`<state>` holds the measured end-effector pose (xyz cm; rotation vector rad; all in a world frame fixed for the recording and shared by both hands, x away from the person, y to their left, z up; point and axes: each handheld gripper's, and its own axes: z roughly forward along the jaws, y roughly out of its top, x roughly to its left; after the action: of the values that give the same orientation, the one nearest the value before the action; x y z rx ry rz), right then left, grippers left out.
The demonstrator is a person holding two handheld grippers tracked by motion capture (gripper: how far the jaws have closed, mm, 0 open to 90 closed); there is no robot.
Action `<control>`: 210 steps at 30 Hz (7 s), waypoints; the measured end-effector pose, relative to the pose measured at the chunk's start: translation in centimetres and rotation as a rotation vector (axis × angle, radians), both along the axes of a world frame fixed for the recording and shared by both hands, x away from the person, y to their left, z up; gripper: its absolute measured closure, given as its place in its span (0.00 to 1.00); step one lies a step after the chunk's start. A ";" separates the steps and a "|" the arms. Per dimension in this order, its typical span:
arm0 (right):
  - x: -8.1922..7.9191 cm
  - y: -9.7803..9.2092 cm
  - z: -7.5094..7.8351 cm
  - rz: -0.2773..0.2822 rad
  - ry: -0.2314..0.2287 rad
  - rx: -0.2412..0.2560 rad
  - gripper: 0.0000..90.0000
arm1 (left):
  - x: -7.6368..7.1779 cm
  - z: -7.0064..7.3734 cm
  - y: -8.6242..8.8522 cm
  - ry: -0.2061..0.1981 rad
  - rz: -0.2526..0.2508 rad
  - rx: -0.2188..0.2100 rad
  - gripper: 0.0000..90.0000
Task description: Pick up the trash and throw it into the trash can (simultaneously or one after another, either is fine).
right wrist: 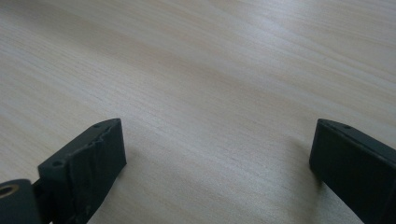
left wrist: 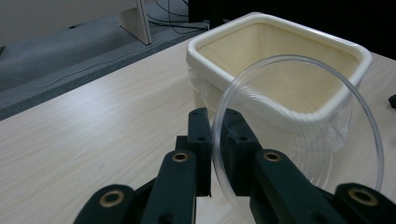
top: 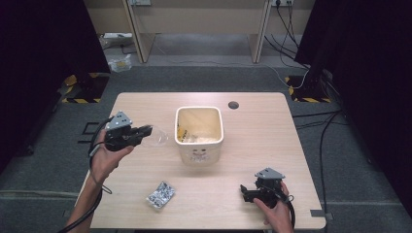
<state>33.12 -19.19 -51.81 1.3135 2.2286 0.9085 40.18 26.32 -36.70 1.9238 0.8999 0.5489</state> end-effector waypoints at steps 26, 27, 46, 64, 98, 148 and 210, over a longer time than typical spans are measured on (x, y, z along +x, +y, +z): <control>0.0 0.0 0.0 0.001 0.001 0.001 0.04 | 1.5 3.8 -1.7 -0.077 0.008 0.009 0.92; 0.1 0.0 0.0 0.001 0.001 0.001 0.04 | 1.5 3.9 -1.9 -0.079 0.007 0.013 0.92; 0.1 0.0 0.0 0.002 0.001 0.001 0.04 | 2.3 4.7 -5.2 -0.089 -0.048 0.015 0.92; 0.0 0.0 0.0 -0.001 0.002 -0.001 0.04 | 4.0 3.4 -8.8 -0.048 -0.090 0.028 0.92; 0.1 0.0 0.0 0.003 0.004 -0.001 0.03 | 5.3 0.1 -11.5 0.043 -0.113 0.071 0.66; 0.1 0.0 0.0 0.002 0.004 -0.001 0.03 | -2.9 -1.5 -5.6 0.115 -0.149 -0.035 0.18; 0.1 0.0 0.0 0.002 0.003 -0.002 0.03 | -8.9 -14.4 -4.6 0.271 -0.080 0.102 0.19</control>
<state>33.19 -19.18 -51.80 1.3135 2.2330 0.9055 31.30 21.69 -51.11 2.1519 0.9746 0.2958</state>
